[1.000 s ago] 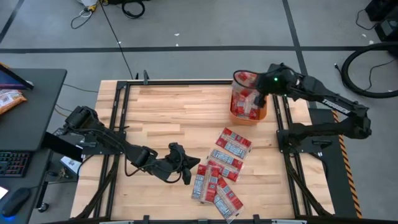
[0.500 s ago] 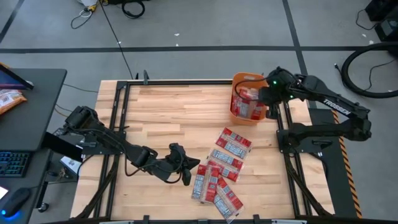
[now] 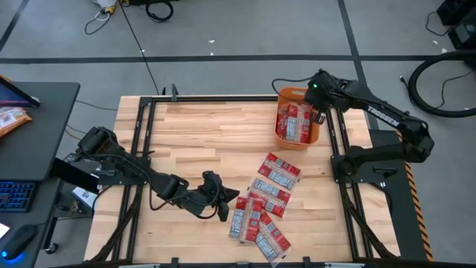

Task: Sort popcorn bags into baskets
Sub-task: Put the red popcorn bag into the orange bin

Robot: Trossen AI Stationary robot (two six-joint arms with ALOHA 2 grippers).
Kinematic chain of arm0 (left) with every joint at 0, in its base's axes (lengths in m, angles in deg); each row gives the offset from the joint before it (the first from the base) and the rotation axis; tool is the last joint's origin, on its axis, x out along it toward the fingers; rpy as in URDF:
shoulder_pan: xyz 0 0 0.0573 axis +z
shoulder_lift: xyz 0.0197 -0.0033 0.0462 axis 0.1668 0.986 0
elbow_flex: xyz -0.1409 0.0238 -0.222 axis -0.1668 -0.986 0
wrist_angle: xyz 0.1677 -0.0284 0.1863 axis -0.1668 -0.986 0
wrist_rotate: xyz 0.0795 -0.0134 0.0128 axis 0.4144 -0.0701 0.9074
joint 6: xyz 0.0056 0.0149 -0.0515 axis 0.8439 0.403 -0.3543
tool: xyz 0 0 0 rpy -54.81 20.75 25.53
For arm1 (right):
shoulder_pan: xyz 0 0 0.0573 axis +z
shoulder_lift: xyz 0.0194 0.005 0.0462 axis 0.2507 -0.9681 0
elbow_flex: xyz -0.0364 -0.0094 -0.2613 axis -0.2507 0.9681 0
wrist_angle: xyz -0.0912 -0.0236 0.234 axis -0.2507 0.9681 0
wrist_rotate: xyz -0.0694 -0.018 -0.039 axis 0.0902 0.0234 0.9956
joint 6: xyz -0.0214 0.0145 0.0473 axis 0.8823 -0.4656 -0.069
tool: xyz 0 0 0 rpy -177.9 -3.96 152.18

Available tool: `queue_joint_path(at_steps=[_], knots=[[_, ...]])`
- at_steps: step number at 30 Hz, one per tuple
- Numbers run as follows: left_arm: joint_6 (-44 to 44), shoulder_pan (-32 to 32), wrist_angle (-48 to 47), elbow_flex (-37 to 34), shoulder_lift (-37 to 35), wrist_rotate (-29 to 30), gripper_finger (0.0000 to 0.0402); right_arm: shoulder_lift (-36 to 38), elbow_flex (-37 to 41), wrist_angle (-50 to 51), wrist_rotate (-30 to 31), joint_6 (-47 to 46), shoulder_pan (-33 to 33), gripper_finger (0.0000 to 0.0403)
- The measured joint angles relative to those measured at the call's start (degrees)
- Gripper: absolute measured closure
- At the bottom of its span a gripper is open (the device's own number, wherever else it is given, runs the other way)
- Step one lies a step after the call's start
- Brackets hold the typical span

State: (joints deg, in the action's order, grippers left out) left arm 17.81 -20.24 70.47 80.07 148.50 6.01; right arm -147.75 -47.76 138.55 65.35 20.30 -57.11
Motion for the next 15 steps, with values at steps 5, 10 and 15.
queue_joint_path(at_steps=[5,10,15], knots=[[-0.86,0.00,-0.02,0.00,-0.02,-3.09,0.0390,-0.05,-0.43,2.05,-7.84,-6.32,0.24,0.0280],[-0.81,0.00,-0.10,0.00,-0.01,-3.88,0.0390,1.72,-0.43,1.21,-23.51,-11.58,2.77,0.0281],[-0.77,0.15,-0.22,0.00,0.03,-3.88,0.0390,4.13,-0.43,-0.57,-33.19,-15.87,7.50,0.0281]])
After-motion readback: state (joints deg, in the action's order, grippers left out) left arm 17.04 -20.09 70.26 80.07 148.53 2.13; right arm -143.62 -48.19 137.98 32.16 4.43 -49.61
